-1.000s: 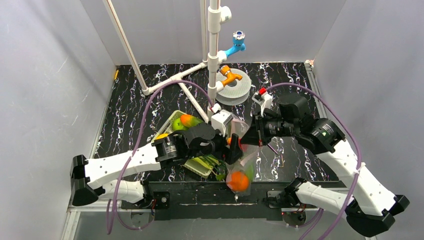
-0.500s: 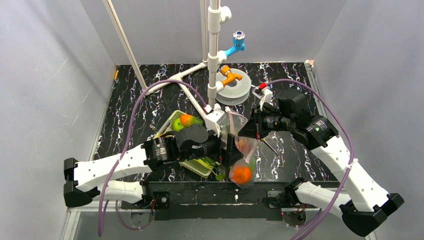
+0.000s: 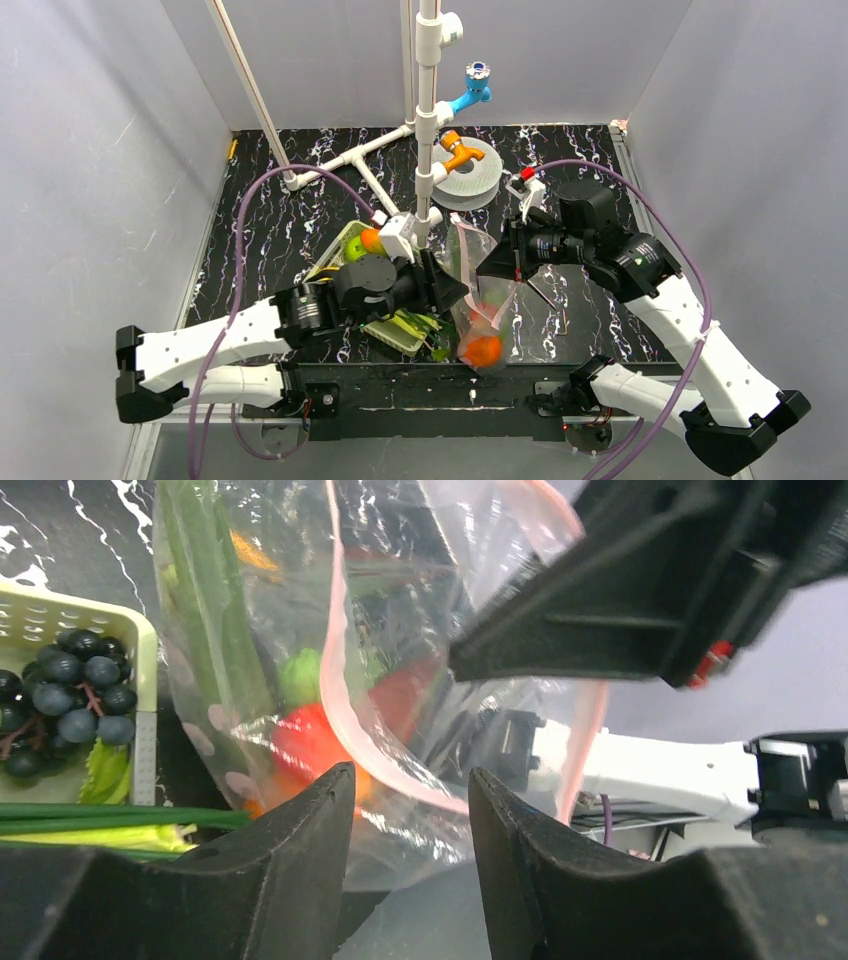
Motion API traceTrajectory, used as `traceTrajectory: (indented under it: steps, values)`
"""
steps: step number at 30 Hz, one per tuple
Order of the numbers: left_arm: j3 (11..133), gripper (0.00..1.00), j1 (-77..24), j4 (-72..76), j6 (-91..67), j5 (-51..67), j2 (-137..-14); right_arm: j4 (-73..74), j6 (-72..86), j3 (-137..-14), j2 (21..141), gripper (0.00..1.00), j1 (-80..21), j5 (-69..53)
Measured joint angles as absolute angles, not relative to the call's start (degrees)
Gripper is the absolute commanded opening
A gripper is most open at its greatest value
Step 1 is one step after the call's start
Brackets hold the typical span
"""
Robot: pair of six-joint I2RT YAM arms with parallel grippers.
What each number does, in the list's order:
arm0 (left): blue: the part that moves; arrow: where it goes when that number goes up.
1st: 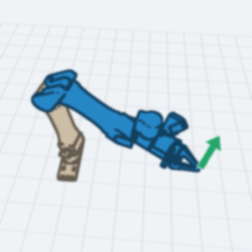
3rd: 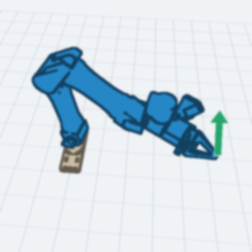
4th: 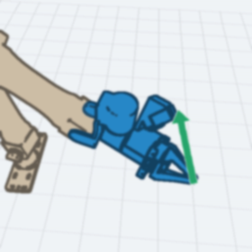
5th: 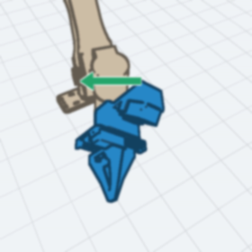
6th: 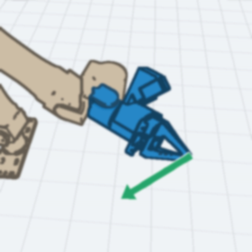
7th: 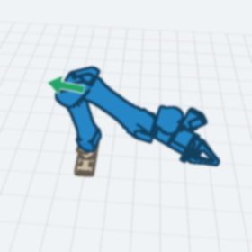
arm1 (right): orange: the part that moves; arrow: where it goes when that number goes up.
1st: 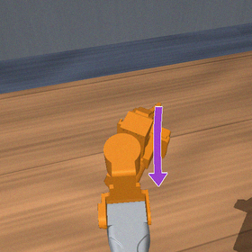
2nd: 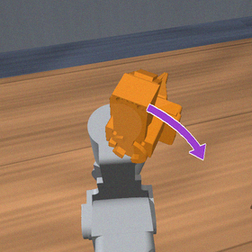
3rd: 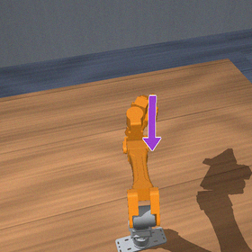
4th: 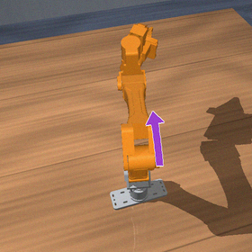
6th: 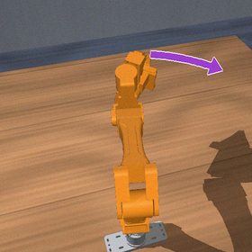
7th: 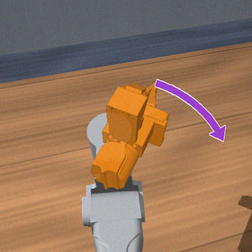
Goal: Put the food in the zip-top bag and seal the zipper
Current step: Adjust the zipper food storage bag at the center of the board.
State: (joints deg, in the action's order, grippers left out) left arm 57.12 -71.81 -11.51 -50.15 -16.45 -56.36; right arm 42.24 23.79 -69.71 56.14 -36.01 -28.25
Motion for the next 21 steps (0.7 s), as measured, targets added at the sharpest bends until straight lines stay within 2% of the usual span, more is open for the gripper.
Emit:
traceTrajectory:
  steps: [8,21]
  values:
    - [57.87,0.37,-68.69,-9.41,-55.59,-15.0,-66.59,42.24,23.81,-69.71,54.37,0.01,-36.01,-28.69]
    - [57.87,0.35,-68.25,-5.52,-57.25,-14.02,-67.94,42.44,23.81,-69.69,52.53,0.01,-36.01,-28.73]
